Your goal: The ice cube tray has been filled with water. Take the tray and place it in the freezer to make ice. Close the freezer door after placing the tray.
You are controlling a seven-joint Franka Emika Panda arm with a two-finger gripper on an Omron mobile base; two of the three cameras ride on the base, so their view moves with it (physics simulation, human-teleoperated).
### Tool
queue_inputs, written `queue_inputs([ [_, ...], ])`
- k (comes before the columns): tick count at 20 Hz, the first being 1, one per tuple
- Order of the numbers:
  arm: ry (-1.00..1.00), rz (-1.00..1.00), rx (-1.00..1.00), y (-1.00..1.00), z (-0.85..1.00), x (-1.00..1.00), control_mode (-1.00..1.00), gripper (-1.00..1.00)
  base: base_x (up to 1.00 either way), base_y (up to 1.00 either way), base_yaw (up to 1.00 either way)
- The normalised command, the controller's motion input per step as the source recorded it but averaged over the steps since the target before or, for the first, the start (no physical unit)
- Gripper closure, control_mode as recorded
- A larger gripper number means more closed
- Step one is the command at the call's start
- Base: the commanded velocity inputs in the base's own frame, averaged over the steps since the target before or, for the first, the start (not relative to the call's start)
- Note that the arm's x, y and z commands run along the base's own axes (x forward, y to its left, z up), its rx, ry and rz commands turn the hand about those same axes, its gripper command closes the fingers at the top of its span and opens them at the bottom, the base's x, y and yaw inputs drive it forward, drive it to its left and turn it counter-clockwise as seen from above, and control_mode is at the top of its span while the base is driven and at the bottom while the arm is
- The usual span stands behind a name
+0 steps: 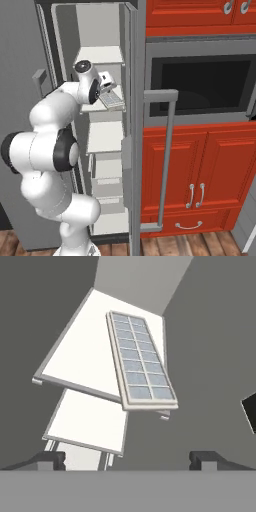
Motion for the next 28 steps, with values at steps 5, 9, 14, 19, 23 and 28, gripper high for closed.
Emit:
queue_inputs([
  [5,0.02,0.00,0.00,-0.10,0.66,-1.00,-1.00,-1.00,0.00,0.00,0.00],
  [9,0.06,0.00,0.00,0.00,0.63,-0.98,-1.00,-1.00,0.00,0.00,0.00],
  [14,0.00,0.00,0.00,0.00,0.37,-1.00,-1.00,-1.00,0.00,0.00,0.00],
  [19,0.00,0.00,0.00,0.00,0.36,-0.85,-1.00,-1.00,0.00,0.00,0.00],
  [23,0.00,0.00,0.00,0.00,0.29,-0.28,-1.00,-1.00,0.00,0.00,0.00],
  [28,0.00,0.00,0.00,0.00,0.05,-0.13,1.00,-1.00,-0.31,0.00,0.00],
])
